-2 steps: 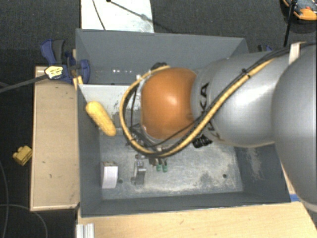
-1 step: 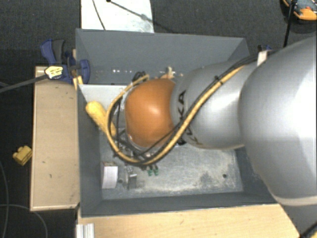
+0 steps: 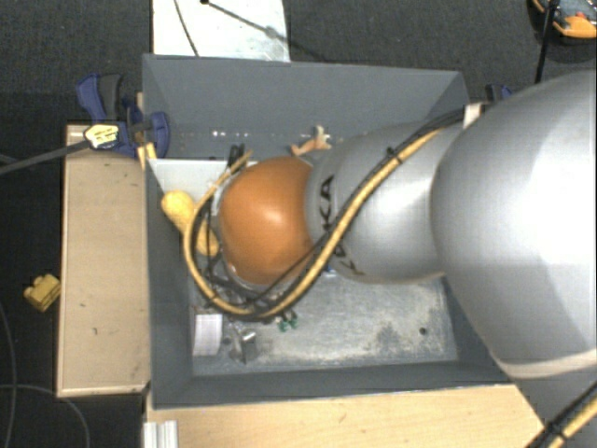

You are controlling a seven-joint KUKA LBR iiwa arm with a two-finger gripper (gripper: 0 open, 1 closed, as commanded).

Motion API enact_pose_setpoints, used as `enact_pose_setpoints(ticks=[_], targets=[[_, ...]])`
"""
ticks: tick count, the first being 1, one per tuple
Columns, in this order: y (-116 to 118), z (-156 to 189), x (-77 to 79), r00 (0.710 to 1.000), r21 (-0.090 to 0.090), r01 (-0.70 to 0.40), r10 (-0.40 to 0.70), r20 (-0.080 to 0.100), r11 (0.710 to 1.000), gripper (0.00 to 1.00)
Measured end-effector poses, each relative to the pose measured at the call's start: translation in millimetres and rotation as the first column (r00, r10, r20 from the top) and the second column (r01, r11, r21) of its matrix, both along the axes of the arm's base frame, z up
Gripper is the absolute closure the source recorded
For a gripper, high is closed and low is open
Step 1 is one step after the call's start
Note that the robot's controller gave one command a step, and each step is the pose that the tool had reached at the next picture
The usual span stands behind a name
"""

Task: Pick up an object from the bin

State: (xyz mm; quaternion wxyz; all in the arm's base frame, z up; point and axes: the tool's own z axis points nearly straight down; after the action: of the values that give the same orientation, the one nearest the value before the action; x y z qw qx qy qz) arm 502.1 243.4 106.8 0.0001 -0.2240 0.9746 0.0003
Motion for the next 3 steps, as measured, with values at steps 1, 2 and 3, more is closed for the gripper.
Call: enact_pose_setpoints(ticks=[1, 2, 3], targets=[[11.0, 24.6, 6.2, 0.970, 0.002, -0.244, 0.244, 0.006, 0.970, 0.00], [6.8, -23.3, -8.2, 0.881, 0.000, -0.473, 0.473, 0.007, 0.881, 0.00], [7.2, -36.1, 7.2, 0.778, -0.005, -0.628, 0.628, -0.006, 0.778, 1.00]])
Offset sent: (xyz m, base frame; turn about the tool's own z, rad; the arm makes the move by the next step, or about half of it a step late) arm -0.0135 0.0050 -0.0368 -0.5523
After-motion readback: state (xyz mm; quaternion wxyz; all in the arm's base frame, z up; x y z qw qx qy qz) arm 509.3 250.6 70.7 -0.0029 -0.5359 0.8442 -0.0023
